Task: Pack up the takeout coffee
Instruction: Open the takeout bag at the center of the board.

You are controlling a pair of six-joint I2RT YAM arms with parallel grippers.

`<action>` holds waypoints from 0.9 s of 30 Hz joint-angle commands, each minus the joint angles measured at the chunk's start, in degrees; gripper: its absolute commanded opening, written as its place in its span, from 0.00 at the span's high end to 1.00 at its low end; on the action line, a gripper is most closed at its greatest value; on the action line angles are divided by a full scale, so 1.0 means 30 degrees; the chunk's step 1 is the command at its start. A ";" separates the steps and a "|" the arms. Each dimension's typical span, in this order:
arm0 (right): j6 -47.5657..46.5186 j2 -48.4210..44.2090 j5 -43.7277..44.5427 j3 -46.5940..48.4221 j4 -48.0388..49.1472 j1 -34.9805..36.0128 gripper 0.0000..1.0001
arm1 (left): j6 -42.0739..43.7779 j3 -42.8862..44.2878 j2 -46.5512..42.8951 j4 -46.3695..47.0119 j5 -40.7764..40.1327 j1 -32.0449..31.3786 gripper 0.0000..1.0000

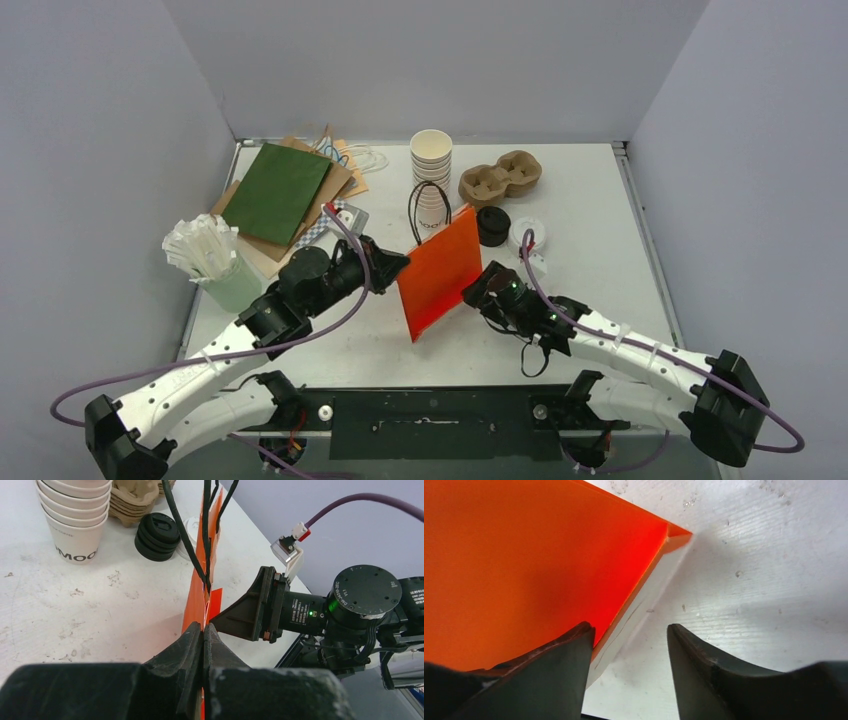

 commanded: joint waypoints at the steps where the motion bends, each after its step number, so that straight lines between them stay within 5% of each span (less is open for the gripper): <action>1: 0.1057 -0.0108 -0.0225 -0.0676 0.0616 0.0008 0.51 | -0.0126 0.0153 -0.0808 0.0502 -0.1398 -0.0115 1.00; 9: 0.1262 -0.1126 0.0005 -0.2263 -0.0310 -0.0462 0.83 | -0.0347 0.0201 -0.1218 -0.1918 -0.4472 -0.0071 1.00; 12: 0.0321 -0.1153 -0.0584 -0.3243 0.0606 -0.1215 0.86 | -0.0508 0.0049 -0.1547 -0.2095 -0.4430 -0.0051 0.99; 22: -0.3210 0.0216 -0.2570 -0.3790 0.3121 -0.2937 0.99 | 0.0118 0.0289 -0.1379 -0.1406 -0.0567 -0.0048 0.64; 27: -0.4404 0.0608 -0.2558 -0.4026 0.3821 -0.3075 1.00 | 0.0877 0.1405 -0.1231 -0.1951 0.0064 -0.0057 0.61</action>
